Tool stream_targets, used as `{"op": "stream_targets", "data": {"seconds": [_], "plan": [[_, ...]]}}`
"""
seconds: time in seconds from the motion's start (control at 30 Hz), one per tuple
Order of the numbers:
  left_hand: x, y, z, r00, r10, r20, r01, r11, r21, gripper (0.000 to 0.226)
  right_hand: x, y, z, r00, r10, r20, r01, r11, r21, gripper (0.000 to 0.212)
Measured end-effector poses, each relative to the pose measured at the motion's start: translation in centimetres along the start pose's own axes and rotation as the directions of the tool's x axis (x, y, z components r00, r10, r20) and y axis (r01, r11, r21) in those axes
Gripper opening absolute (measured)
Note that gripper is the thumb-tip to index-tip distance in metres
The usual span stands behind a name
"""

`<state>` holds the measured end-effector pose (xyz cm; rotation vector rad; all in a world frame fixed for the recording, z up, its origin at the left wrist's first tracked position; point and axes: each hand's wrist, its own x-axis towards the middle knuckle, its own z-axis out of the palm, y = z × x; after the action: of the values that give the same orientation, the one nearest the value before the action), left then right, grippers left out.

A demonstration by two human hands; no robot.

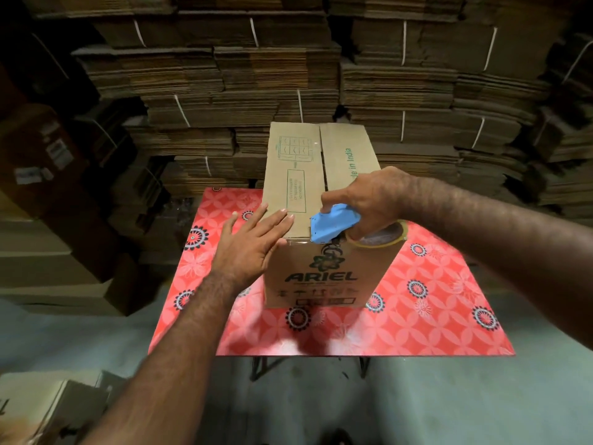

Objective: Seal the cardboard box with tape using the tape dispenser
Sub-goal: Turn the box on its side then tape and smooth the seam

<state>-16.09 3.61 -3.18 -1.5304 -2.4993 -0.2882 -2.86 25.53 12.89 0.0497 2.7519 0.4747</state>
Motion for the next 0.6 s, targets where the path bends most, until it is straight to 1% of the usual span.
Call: {"op": "stream_targets", "data": {"seconds": [0.2, 0.33, 0.47, 0.53, 0.6], "plan": [[0.0, 0.3, -0.9, 0.999, -0.015, 0.047, 0.014, 1.0, 0.022, 0.057, -2.6, 3.6, 2.3, 1.0, 0.023, -0.018, -0.022, 0.998, 0.055, 0.061], [0.5, -0.2, -1.2, 0.997, -0.016, 0.073, 0.012, 0.999, 0.048, 0.053, -3.0, 3.8, 2.5, 0.999, 0.009, -0.046, -0.006, 0.998, 0.063, 0.059], [1.2, 0.3, -2.1, 0.993, -0.038, 0.113, 0.043, 0.998, -0.038, 0.056, -2.6, 2.7, 2.8, 0.993, 0.016, -0.115, -0.018, 1.0, -0.02, 0.054], [1.6, 1.6, -2.7, 0.988, -0.074, 0.134, 0.084, 0.994, -0.072, 0.06, -2.3, 2.3, 2.6, 0.993, 0.013, -0.115, -0.016, 0.999, -0.029, 0.053], [2.9, 3.7, -3.4, 0.99, -0.076, 0.117, 0.092, 0.986, -0.141, 0.059, -2.1, 2.2, 2.1, 0.996, 0.015, -0.092, -0.017, 1.0, -0.018, 0.056]]}}
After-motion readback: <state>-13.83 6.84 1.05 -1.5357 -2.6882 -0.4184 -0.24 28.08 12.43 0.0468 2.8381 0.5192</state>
